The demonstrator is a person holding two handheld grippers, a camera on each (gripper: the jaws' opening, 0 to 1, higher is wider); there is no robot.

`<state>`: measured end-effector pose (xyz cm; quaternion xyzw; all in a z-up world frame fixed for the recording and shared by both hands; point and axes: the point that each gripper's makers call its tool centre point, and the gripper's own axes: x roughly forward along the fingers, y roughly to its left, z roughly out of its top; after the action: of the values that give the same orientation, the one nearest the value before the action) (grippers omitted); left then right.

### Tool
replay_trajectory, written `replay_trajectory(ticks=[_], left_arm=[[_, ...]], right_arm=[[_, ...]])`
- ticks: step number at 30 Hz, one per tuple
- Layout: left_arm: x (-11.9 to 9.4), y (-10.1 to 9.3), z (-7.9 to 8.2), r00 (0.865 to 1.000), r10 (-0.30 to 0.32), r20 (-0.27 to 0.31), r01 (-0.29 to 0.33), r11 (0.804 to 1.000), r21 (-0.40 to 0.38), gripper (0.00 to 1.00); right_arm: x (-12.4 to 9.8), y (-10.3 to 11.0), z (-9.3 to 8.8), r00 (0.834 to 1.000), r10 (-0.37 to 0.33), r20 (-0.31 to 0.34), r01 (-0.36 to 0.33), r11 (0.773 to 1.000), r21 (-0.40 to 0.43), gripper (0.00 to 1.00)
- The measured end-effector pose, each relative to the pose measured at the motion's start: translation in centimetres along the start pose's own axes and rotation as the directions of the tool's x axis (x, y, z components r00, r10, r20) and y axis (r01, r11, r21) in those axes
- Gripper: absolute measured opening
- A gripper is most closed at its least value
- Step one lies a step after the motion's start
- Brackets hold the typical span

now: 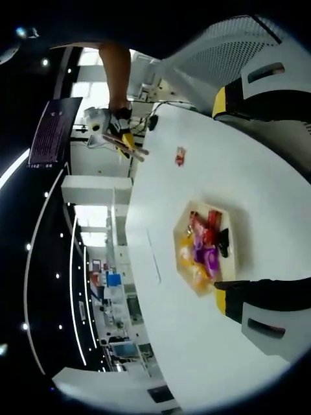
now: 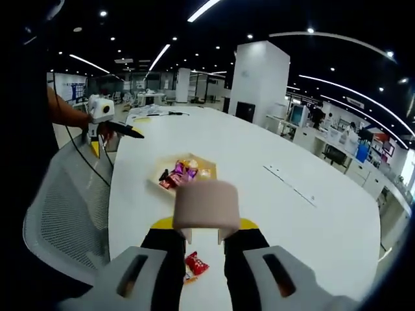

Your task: Place the target food into the container with the food tongs after gripping and lifting it, then release it inside without dropping or visibly crushing the food.

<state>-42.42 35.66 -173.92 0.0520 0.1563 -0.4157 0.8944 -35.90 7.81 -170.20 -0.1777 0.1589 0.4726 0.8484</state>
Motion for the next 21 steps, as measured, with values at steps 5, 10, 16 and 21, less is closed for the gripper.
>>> replay_trajectory(ticks=[5, 10, 16, 21], left_arm=[[0.0, 0.0, -0.1, 1.0, 0.0, -0.004, 0.0, 1.0, 0.003, 1.0], [0.1, 0.0, -0.1, 1.0, 0.0, -0.008, 0.0, 1.0, 0.005, 1.0], [0.1, 0.0, -0.3, 1.0, 0.001, -0.009, -0.001, 1.0, 0.006, 1.0], [0.1, 0.1, -0.2, 1.0, 0.005, -0.008, -0.005, 1.0, 0.008, 1.0]], right_arm=[[0.4, 0.3, -1.4, 1.0, 0.008, -0.019, -0.007, 1.0, 0.013, 0.21], [0.8, 0.5, -2.8, 0.999, 0.027, -0.035, -0.026, 0.999, 0.025, 0.2], [1.5, 0.5, -3.9, 0.998, 0.036, -0.044, -0.033, 0.998, 0.049, 0.2], [2.2, 0.9, -4.9, 0.996, 0.053, -0.07, -0.051, 0.998, 0.042, 0.2]])
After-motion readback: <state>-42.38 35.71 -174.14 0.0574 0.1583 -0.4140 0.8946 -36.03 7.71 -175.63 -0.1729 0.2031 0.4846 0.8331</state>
